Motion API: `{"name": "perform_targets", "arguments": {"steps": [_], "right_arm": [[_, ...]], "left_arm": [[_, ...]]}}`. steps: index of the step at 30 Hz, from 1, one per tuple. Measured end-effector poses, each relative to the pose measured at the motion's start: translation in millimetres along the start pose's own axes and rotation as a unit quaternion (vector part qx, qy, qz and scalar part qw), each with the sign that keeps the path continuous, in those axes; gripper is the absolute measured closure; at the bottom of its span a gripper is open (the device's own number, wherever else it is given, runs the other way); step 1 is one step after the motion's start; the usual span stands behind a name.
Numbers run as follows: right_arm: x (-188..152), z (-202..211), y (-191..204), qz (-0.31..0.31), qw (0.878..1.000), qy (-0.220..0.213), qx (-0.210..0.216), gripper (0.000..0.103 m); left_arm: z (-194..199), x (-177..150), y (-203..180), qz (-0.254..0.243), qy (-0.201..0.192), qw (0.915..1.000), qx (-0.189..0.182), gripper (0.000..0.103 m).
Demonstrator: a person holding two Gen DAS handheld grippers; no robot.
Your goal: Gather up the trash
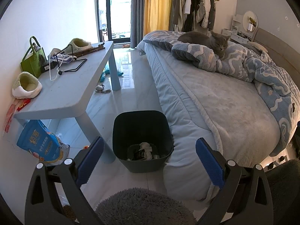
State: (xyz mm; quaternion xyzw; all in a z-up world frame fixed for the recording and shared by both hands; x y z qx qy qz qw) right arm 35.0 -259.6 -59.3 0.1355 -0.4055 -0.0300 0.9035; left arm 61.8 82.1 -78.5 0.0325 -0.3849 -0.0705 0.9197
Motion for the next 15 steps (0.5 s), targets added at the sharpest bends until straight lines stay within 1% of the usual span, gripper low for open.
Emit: {"name": "perform_targets", "arguments": {"steps": [15], "right_arm": [[0.0,0.4,0.4,-0.001,1.000,0.000,0.000,0.003]], "left_arm": [[-0.5,-0.9,0.1,0.003,0.000,1.0000,0.000,0.003]]}}
Point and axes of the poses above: each gripper's, at about its wrist camera, not at the fingertips, and z roughly against the way its jaws point, y to its left, x to its top, the point moved 8 cm from there along -z, roughly the way its jaws point, and after that the axes turned 11 degrees about -z, right-handed, at the moved point
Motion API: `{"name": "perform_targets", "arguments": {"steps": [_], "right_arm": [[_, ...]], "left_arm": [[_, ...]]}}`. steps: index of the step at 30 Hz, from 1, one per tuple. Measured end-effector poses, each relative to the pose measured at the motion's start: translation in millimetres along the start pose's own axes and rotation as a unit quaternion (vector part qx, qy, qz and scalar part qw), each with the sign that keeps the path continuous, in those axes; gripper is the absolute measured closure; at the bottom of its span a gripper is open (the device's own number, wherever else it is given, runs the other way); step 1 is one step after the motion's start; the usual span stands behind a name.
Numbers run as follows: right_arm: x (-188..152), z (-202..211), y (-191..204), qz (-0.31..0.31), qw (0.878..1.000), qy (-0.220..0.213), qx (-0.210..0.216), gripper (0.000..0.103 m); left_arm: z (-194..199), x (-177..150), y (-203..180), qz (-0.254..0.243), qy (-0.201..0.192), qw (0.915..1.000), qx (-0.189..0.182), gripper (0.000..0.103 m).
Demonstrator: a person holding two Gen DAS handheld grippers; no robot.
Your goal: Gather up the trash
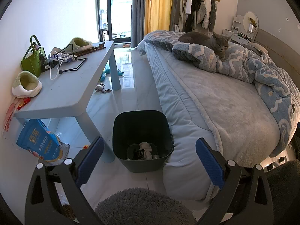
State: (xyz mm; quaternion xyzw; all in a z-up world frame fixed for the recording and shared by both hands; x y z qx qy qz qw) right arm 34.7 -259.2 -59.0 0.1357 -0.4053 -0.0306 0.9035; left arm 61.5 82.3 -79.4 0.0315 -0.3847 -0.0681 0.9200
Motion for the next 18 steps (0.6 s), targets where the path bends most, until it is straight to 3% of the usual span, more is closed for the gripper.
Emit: {"name": "perform_targets", "arguments": {"steps": [18], "right_arm": [[0.3,-0.4,-0.7,0.000,1.000,0.000,0.000,0.003]], "left_arm": [[-0.6,0.2,1.0,0.000,0.001,1.0000,0.000,0.003]]}}
Point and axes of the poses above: each gripper's, at about its wrist camera, not at the fingertips, and z roughly against the way its jaws point, y to its left, x to its top, the point moved 8 cm from there along -z, roughly the way its jaws point, and after that the axes turned 11 degrees about -z, right-handed, at the moved point
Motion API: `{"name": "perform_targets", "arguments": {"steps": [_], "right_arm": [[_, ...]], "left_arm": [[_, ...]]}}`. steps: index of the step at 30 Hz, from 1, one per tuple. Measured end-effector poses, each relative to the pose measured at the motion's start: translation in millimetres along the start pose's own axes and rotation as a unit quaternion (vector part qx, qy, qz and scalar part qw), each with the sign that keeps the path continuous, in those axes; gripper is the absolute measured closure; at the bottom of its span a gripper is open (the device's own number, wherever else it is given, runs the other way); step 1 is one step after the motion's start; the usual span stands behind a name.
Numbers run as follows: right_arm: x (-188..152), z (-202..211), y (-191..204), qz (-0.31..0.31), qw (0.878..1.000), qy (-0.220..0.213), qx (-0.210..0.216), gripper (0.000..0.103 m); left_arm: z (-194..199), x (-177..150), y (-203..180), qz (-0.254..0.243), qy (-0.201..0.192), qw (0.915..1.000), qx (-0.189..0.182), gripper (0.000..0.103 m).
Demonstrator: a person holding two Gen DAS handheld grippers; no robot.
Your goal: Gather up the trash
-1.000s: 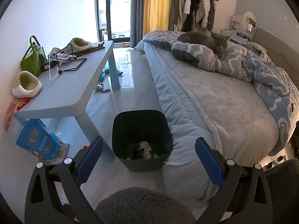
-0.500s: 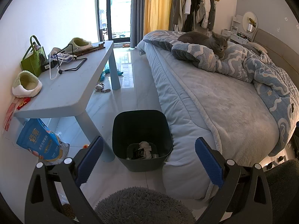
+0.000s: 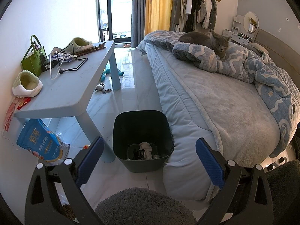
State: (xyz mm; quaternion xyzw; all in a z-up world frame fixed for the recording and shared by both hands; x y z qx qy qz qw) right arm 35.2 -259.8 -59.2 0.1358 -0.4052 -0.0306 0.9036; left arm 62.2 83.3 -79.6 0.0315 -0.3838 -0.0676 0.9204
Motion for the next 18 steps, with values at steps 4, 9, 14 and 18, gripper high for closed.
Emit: {"name": "perform_targets", "arguments": {"steps": [4,9,14,18], "right_arm": [[-0.2,0.3,0.2,0.000,1.000,0.000,0.000,0.003],[-0.2,0.3,0.6,0.000,1.000,0.000,0.000,0.003],[-0.4,0.4,0.5,0.000,1.000,0.000,-0.001,0.003],[-0.3,0.4,0.4,0.000,1.000,0.000,0.000,0.003]], "left_arm": [[0.1,-0.5,0.4,-0.001,0.000,1.0000,0.000,0.003],[-0.1,-0.4,0.1,0.001,0.000,1.0000,0.000,0.003],[-1.6,-2.4,1.2,0.002,0.007,1.0000,0.002,0.003],[-1.8,-2.3,2.4,0.000,0.006,1.0000,0.004,0.003]]}}
Point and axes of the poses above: each gripper's, at about its wrist camera, not at the fingertips, and z roughly against the way its jaws point, y to its left, x to its top, the point moved 8 cm from there along -z, roughly the way its jaws point, and after that the axes turned 11 degrees about -z, right-handed, at the moved point
